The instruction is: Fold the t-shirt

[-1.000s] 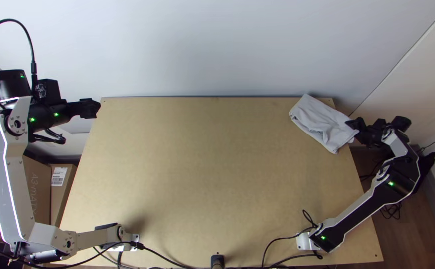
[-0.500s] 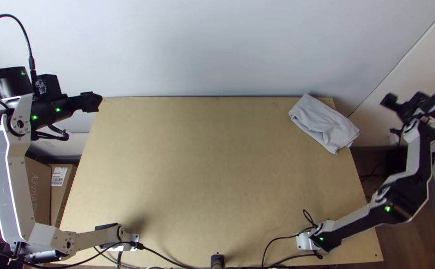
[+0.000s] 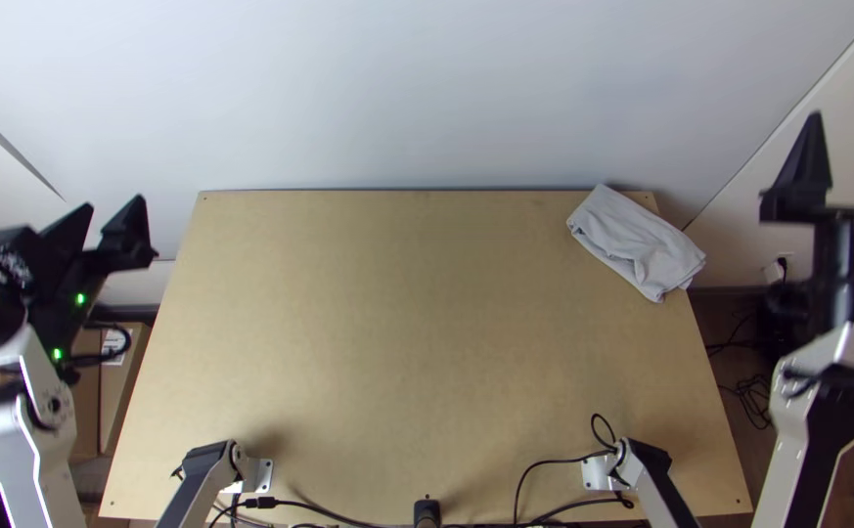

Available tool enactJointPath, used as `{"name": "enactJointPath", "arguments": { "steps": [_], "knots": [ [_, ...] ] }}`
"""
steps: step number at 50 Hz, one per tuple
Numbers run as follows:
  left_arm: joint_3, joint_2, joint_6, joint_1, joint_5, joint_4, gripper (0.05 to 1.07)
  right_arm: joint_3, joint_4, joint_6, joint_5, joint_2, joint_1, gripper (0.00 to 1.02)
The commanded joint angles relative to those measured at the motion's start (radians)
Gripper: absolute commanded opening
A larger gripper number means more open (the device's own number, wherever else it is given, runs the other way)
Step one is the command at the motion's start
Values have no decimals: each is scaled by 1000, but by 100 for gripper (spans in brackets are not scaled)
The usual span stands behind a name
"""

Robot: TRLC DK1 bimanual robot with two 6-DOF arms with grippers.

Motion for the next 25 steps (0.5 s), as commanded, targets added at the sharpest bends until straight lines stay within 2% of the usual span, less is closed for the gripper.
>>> {"name": "enactJointPath", "arguments": {
  "steps": [1, 9, 16, 20, 23, 25],
  "knots": [
    [-111, -100, -22, 17, -1, 16, 103, -179, 16, 88, 13, -153, 22, 99],
    [-333, -330, 14, 59, -3, 103, 103, -425, 72, 126, 13, -492, 22, 99],
    [-468, -542, 31, 74, -3, 83, 103, -549, 59, 152, 25, -770, 11, 99],
    [-568, -708, 44, 82, -28, 126, 102, -614, 33, 147, 19, -859, -8, 99],
    [-646, -807, 43, 85, -29, 162, 102, -587, -85, 183, 19, -856, -43, 99],
    [-615, -804, 15, 86, -37, 60, 102, -600, -102, 192, 19, -856, -70, 99]
  ]
}}
